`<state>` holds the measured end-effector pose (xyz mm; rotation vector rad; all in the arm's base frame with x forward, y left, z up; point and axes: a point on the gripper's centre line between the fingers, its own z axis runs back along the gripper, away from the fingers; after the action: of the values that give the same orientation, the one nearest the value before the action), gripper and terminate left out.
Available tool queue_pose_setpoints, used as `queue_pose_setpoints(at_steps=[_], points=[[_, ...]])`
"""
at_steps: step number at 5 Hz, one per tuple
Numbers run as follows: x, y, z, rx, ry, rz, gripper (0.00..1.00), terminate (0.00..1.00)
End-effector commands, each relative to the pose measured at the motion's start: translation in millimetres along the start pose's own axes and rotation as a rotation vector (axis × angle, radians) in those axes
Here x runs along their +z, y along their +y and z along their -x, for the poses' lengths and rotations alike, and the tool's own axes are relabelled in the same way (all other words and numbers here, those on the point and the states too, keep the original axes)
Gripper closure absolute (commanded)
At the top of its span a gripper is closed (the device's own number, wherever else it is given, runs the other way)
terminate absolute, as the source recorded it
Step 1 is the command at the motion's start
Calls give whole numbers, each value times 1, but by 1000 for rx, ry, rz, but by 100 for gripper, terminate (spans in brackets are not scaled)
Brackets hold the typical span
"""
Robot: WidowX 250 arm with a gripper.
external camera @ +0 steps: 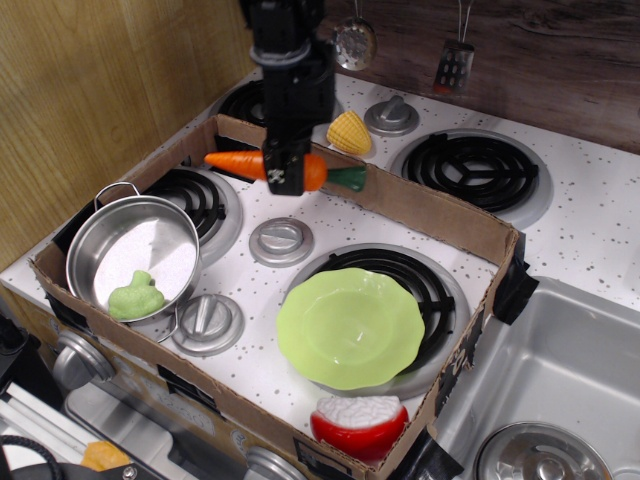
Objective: Take carrot off plate
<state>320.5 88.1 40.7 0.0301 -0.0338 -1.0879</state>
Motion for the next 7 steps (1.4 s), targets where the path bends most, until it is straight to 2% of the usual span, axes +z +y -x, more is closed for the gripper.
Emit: queue_pose_setpoints(at_steps=[1, 2, 4, 5, 6, 7], points=[[-5, 21, -8, 16, -23, -59, 100, 0], [-6, 29, -12, 33, -29, -61, 0, 0], [5, 28, -24, 116, -35, -113, 0, 0], [16, 16, -29, 130, -34, -149, 0, 0], [29, 3, -34, 143, -5, -172, 0, 0], [40, -23, -35, 184, -14, -165, 0, 0]])
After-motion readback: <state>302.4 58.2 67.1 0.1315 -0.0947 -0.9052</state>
